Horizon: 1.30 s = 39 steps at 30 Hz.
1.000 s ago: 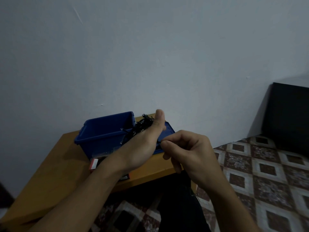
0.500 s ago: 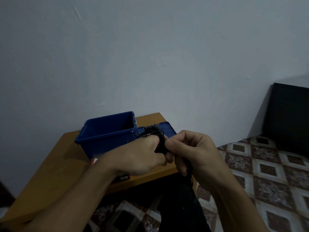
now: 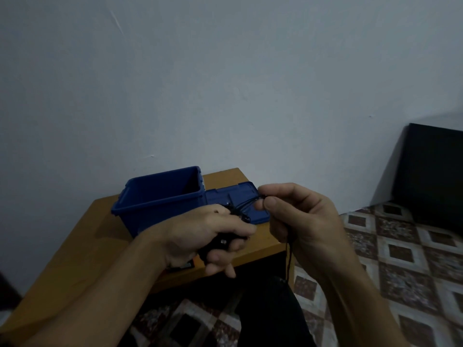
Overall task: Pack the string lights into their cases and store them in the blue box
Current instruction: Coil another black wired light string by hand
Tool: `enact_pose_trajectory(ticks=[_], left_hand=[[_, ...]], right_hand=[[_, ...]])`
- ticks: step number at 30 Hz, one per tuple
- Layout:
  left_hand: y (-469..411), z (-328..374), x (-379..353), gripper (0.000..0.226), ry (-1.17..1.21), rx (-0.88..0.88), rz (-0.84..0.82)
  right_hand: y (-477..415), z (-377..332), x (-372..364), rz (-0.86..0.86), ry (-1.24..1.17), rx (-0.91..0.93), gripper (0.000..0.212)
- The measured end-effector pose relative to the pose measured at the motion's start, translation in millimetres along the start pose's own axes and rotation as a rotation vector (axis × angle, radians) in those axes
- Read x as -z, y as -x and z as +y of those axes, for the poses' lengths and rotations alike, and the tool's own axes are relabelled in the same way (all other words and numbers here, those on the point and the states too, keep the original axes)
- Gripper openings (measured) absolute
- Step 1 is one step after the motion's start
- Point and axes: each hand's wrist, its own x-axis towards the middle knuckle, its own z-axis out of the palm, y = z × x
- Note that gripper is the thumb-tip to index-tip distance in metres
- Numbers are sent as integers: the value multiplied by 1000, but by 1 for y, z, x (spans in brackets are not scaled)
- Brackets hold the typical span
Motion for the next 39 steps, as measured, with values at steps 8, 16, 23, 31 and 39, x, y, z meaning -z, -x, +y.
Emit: enact_pose_trajectory(ticks=[8, 16, 23, 31, 39], left_hand=[[1, -6, 9, 37, 279, -67, -216], [-3, -10, 11, 46, 535, -143, -334], [-4, -9, 13, 58, 646, -223, -274], [-3, -5, 11, 60, 749, -332, -251], [-7, -9, 9, 69, 847, -420, -235]], right_hand=[[-1, 9, 0, 4, 198, 43, 23], [-2, 14, 5, -107, 279, 24, 11], [-2, 14, 12, -143, 425, -16, 14], [-3, 19, 14, -208, 533, -112, 22], [0, 23, 12, -284, 613, -182, 30]])
